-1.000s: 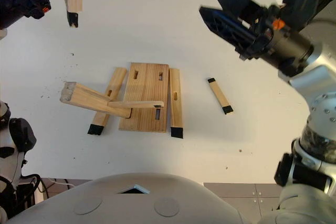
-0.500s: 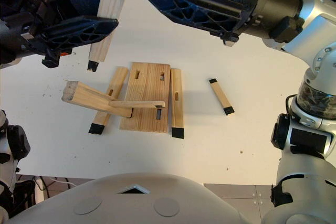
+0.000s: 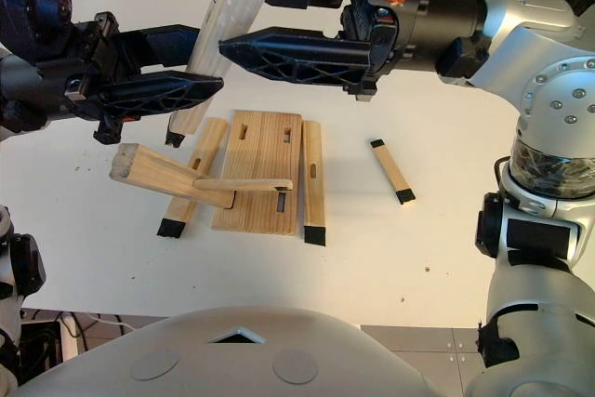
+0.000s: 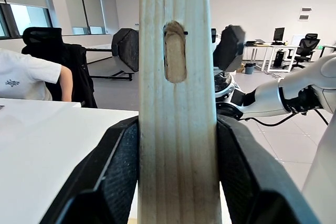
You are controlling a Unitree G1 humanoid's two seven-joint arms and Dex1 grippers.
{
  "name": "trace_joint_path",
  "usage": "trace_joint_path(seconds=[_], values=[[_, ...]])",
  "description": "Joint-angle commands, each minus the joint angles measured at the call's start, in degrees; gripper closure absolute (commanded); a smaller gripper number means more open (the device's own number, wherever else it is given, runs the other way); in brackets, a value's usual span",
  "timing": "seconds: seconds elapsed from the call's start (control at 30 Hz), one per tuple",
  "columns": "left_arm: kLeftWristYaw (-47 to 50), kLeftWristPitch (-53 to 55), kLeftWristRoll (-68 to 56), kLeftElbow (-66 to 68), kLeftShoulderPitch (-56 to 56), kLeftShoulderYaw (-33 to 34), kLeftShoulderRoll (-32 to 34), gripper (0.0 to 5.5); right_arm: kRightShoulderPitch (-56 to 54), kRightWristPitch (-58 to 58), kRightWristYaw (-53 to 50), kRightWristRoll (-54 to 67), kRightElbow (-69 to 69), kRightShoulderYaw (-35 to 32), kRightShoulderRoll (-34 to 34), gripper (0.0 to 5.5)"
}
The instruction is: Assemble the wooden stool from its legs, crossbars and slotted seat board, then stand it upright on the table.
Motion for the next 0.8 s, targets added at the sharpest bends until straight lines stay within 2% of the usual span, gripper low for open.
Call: trace_joint_path(seconds=[0.03, 0.27, 0.6, 0.63, 0.8], values=[[-1.9, -0.24, 0.46, -0.31, 0.4, -0.76, 1.69, 3.47, -0.77, -0.39, 2.19, -2.54, -0.74, 1.25, 0.48, 2.36], [-4.61, 0.22, 1.25, 0.29, 0.97, -1.99, 3.49, 3.47, -0.21, -0.49, 5.13, -4.8, -2.33, 1.74, 0.53, 3.43], [-2.07, -1.41, 6.6, 4.57, -2.12, -3.62, 2.26, 3.47, 1.77, -1.98, 5.55, -8.08, -3.48, 1.09, 1.1, 3.45], [-1.56, -1.82, 7.76, 5.19, -2.4, -3.99, 2.01, 3.1, 1.63, -2.39, 5.07, -8.38, -3.31, 0.87, 1.45, 3.45], [4.06, -4.51, 13.33, 10.72, -6.41, -4.99, -1.67, 2.26, -0.04, -4.87, 2.63, -10.81, -1.23, -1.01, 2.84, 3.47]])
